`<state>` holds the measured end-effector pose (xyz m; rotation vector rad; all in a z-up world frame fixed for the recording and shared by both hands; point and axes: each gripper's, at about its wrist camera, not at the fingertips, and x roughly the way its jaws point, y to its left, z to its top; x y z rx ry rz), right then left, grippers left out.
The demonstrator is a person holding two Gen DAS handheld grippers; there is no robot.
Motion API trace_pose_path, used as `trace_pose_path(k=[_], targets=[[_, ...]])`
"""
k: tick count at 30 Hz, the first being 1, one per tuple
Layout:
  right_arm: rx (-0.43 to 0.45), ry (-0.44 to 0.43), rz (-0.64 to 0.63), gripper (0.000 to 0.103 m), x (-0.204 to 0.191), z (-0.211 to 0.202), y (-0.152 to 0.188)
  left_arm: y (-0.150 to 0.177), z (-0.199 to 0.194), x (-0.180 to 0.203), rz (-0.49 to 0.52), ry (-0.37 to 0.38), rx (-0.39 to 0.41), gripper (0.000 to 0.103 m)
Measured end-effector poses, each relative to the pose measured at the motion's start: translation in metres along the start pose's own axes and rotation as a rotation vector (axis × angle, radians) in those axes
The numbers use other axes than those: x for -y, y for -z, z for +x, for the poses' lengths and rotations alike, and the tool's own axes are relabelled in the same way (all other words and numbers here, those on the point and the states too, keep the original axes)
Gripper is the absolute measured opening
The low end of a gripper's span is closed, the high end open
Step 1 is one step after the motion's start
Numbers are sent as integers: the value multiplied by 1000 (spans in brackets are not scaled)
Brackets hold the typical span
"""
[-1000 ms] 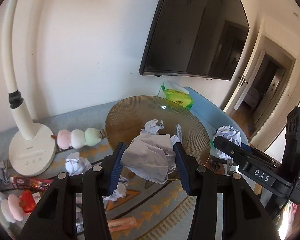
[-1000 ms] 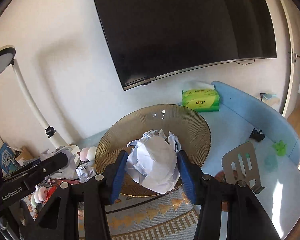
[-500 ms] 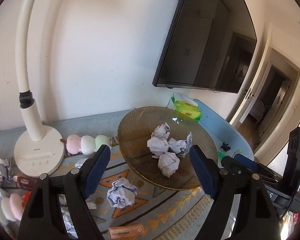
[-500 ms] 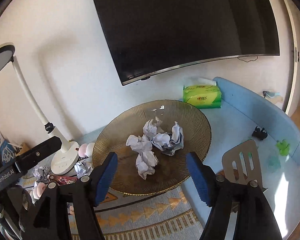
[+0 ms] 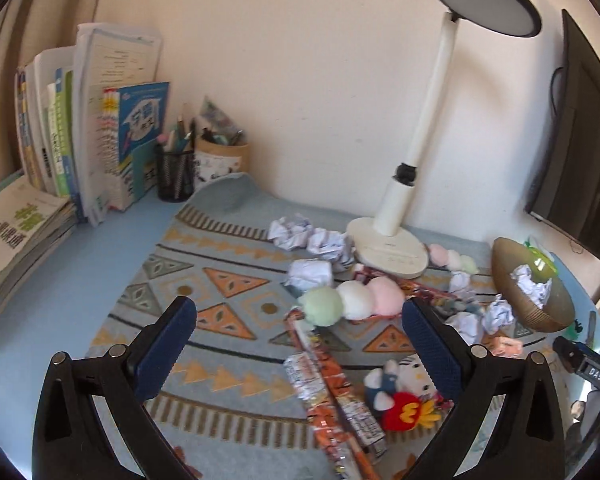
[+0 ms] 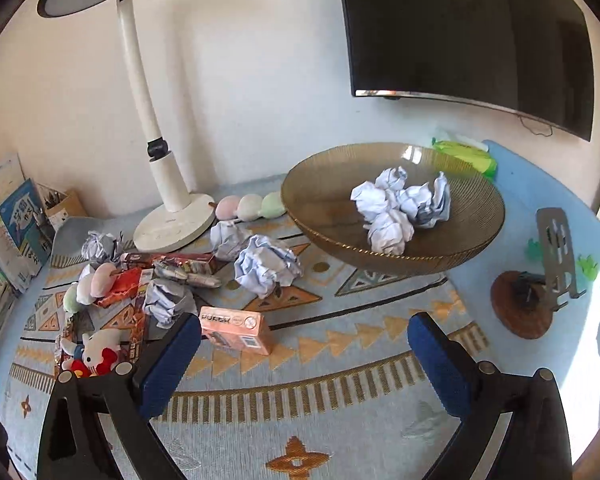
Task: Organize objects
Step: 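Grasp an orange candy stick with the left gripper while the right grasps another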
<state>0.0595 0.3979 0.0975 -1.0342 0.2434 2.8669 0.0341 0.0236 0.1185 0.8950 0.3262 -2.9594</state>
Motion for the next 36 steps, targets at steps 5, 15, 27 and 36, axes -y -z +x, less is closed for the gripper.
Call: trace_pose_path(k=[5,15,27,36], targets=[[-64,-137,3,103,-20,25,21,31,28,-48,-73,-100,-75,102],[-64,-128,-160,86,-56,30,35,44,26,-29,31,13,-148,102],[-122,-164,-264,80,-82,31,41,98,16,55,342,77,-336,75],[-277,-554,-274,58,-170,19,44,77,26,-6,179,62,-363,69]])
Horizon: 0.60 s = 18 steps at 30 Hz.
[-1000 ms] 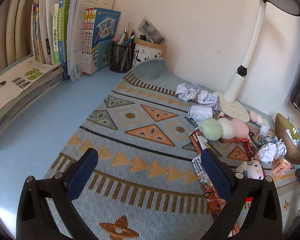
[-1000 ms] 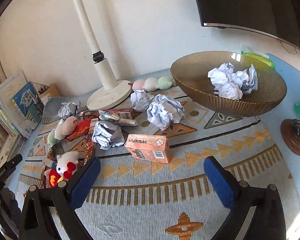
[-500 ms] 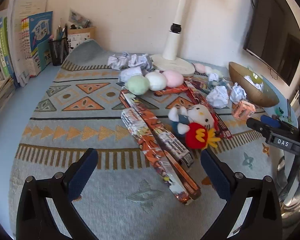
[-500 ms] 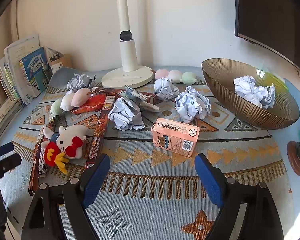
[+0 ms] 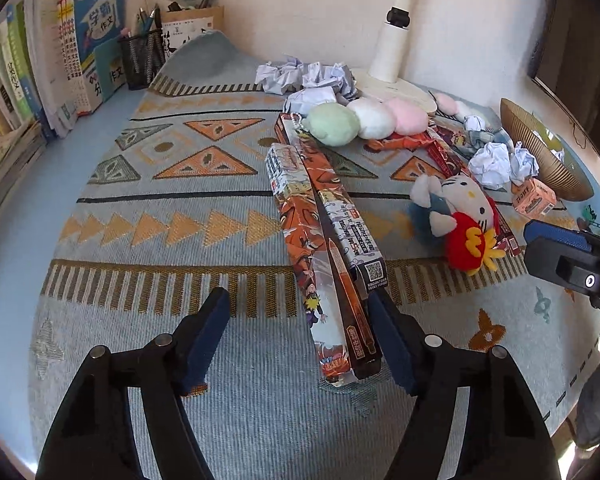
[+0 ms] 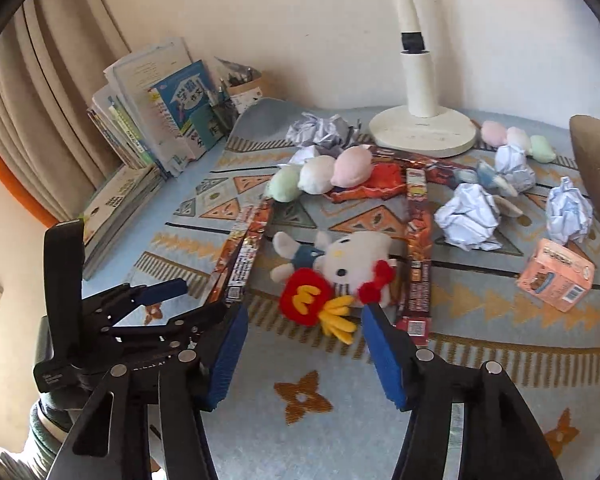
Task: Organize objects
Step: 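Grasp an orange candy stick with the left gripper while the right grasps another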
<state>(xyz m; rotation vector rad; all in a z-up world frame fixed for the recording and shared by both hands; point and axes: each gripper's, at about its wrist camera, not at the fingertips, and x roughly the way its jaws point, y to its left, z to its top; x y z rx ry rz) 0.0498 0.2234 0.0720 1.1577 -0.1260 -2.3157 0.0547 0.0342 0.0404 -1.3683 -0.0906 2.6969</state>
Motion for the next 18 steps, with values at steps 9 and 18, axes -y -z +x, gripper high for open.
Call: trace_pose_path(k=[9,18], targets=[[-140,68,-80,45,-52,78,-60,-13,7,-33,-66,-32,-1,69],[-276,148,-117,34,-59,146,-74,-33,21,-46,-83,-26,12,67]])
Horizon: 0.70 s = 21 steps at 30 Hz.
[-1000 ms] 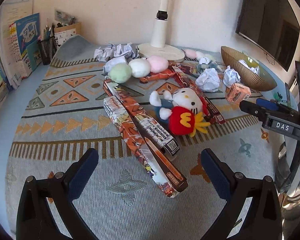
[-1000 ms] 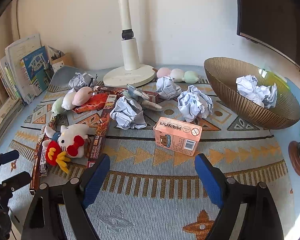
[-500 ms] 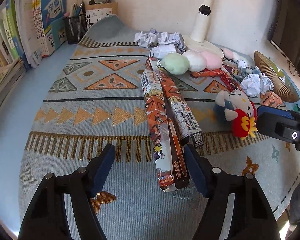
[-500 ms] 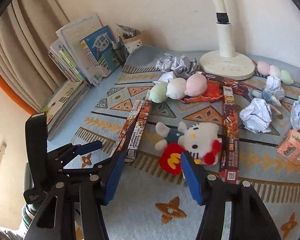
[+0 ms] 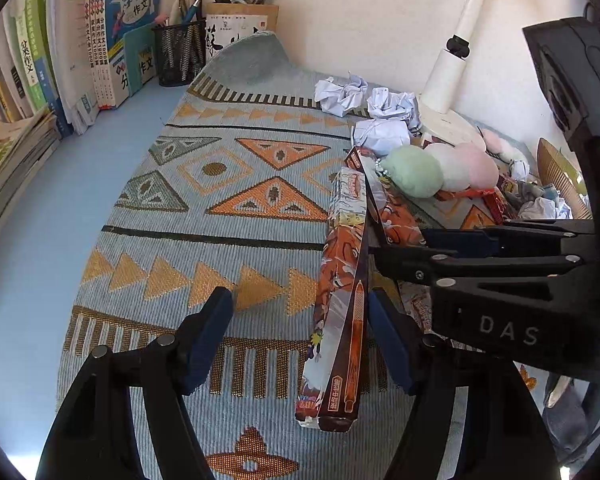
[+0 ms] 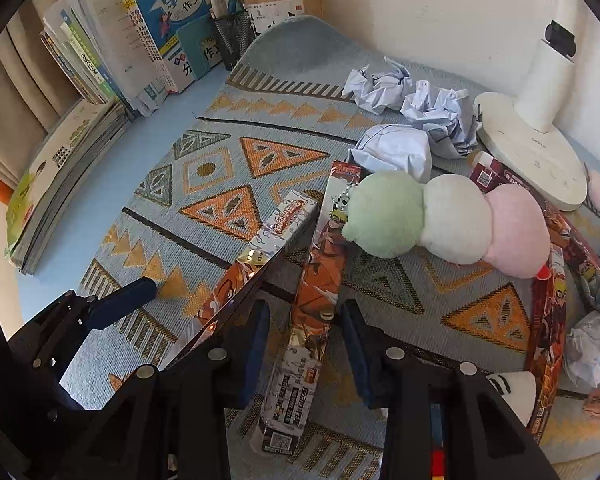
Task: Organize objects
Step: 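Grasp an orange candy stick with the left gripper while the right grasps another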
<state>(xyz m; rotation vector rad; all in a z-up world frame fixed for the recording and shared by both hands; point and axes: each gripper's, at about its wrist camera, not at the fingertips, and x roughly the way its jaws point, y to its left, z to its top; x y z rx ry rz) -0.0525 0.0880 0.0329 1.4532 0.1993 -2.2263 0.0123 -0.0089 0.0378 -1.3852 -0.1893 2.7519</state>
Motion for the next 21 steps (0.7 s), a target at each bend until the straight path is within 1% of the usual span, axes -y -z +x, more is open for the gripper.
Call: trace_pose_path(k=[1,2,3,4,6,8,9,11,13,14,15,16,17,18,19,21], targets=[[22,17,-11,30,-2,0,0,0,0,0,3,0,1,67],[24,30,-28,23,-4,1,1,1,-1,1,6,4,0,67],[30,47,-44,23,-6,0,3,1,-1,1,9,5,1,67],[27,36,-55,22,-6,-1,5,1,-1,1,9,5,0,67],[19,-17,-44,19,-2,-6,12,2,0,6,33,6,-3,67],[9,-75,-9,17,8,-14,22,3,1,16,81,7,-12,67],[10,-91,3,17,15,-17,28,4,2,22,113,3,-15,62],[6,-154,17,17,25,-22,41,5,4,31,158,-36,-12,60],[4,-220,26,17,28,-25,57,5,4,31,155,-25,-8,60],[6,-229,27,17,30,-28,65,4,3,28,146,-14,-8,59],[13,-237,26,17,29,-31,72,4,2,25,132,-2,-4,57],[13,-253,28,17,29,-34,79,3,2,22,116,4,0,48],[14,-259,30,17,30,-38,85,2,1,19,105,3,5,42],[18,-252,26,17,30,-42,92,2,1,18,103,1,8,22],[21,-241,15,17,28,-46,98,2,1,18,104,11,4,18],[23,-213,-22,17,19,-52,110,4,-1,16,85,30,-2,17]])
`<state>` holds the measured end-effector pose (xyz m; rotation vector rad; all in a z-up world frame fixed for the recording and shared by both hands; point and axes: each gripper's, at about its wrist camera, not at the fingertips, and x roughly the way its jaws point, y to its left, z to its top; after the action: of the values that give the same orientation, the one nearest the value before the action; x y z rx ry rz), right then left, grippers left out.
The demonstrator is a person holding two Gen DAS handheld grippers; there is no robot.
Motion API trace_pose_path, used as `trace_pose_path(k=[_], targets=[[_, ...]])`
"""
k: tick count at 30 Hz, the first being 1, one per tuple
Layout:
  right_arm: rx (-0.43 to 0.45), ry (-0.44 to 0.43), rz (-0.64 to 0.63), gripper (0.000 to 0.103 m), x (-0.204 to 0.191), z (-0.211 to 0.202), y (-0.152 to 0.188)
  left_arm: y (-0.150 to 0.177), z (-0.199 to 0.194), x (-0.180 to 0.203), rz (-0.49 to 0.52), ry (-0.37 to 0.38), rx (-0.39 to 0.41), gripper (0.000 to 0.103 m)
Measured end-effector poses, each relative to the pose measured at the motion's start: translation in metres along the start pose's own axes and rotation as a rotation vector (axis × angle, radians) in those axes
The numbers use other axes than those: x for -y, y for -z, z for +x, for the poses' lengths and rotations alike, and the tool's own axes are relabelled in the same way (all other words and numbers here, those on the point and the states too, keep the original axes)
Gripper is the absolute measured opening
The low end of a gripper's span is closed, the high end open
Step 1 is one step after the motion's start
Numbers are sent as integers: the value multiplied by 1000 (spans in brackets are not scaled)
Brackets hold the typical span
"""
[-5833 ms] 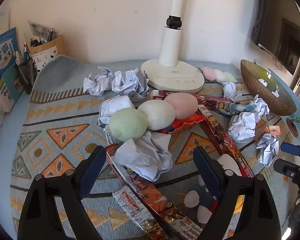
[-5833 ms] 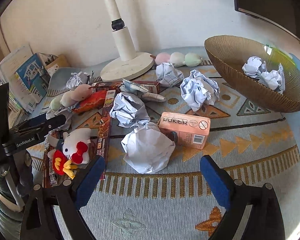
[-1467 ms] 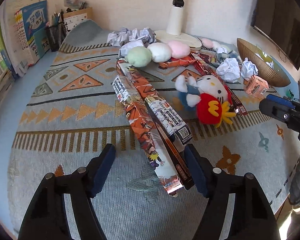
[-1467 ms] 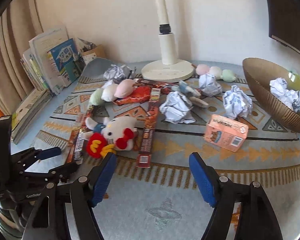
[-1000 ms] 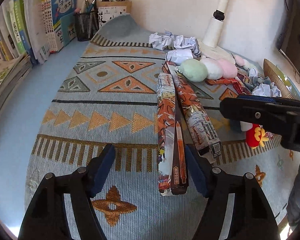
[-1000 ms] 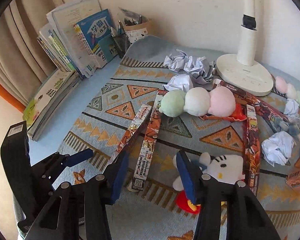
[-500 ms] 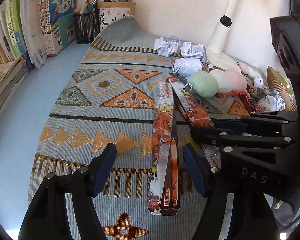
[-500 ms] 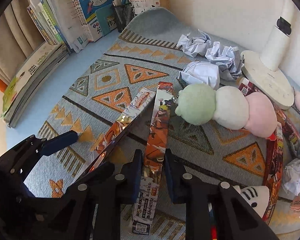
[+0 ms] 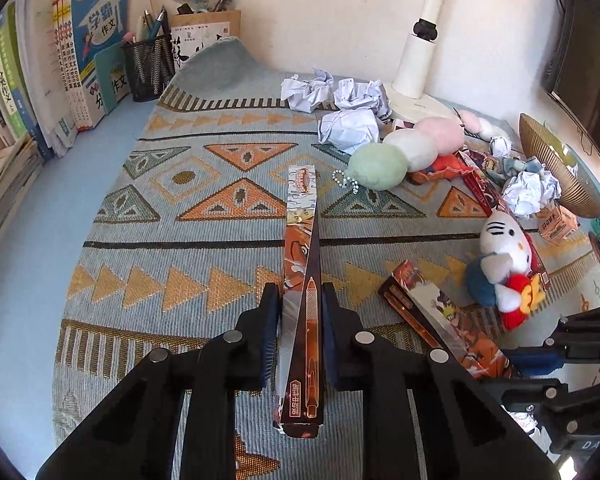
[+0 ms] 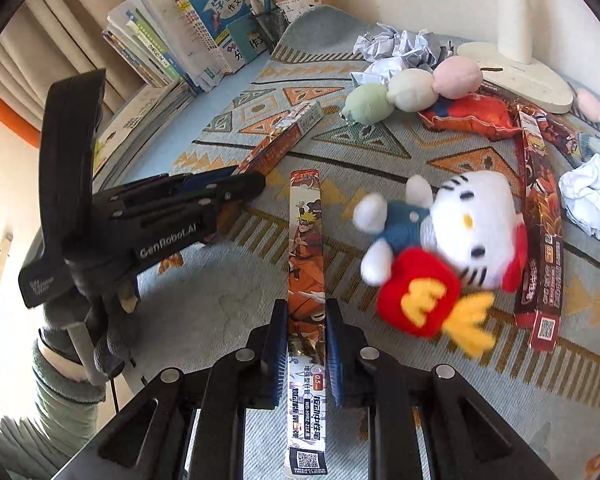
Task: Organize objects
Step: 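Grasp an orange candy stick with the left gripper while the right grasps another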
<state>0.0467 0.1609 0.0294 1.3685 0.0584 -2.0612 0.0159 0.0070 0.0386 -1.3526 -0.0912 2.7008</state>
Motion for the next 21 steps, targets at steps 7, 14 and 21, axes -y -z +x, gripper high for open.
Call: trace_pose_path(k=[7,14,21], targets=[[-10,148,-116,17,-21,-16,43,32,-28,2,-24,78,-17,16],[23,67,-69,40,-13,-20,47,40,-29,1,-42,83,-11,19],[79,191,-113,28,-30,-18,59,31,-21,17,13,41,-1,30]])
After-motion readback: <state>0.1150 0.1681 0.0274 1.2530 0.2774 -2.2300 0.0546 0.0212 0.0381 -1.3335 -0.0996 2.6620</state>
